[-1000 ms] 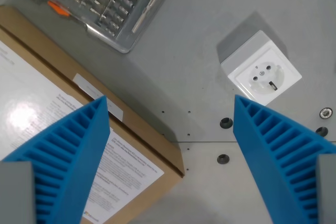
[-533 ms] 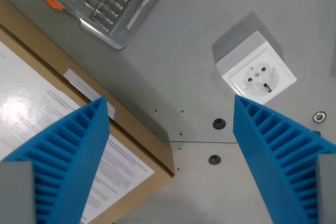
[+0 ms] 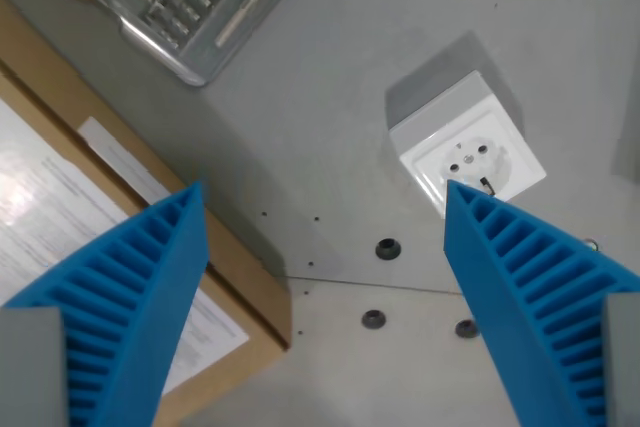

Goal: Move above the white socket

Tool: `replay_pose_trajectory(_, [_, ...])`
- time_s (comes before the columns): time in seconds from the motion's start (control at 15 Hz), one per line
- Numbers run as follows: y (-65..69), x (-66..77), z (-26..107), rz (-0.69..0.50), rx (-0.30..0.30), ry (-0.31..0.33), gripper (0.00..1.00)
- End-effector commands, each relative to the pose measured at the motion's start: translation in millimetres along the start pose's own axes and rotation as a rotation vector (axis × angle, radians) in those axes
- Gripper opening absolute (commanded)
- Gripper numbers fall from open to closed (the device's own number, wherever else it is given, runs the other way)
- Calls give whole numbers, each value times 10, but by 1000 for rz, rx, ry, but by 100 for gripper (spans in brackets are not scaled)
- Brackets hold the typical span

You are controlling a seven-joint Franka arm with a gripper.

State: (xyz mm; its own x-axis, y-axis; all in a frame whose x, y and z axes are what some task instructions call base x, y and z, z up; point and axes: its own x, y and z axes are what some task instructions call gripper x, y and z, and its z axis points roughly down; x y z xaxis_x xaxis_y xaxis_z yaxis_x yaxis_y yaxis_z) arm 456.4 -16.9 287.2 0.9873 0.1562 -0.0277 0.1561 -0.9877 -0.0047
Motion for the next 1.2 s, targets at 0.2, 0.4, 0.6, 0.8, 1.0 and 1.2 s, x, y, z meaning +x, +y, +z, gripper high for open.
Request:
replay_pose_trajectory(0.2, [140, -112, 160, -231, -14, 118, 100])
replay_pose_trajectory(0.4, [210, -143, 250, -283, -14, 116, 100])
replay_pose_trajectory(0.6, [284, -173, 347, -339, -15, 116, 100])
replay_pose_trajectory(0.8, [368, -206, 455, -405, -14, 116, 100])
replay_pose_trajectory(1.0, [452, -244, 566, -454, -11, 125, 100])
replay_pose_trajectory(1.2, [531, -288, 674, -493, -6, 133, 100])
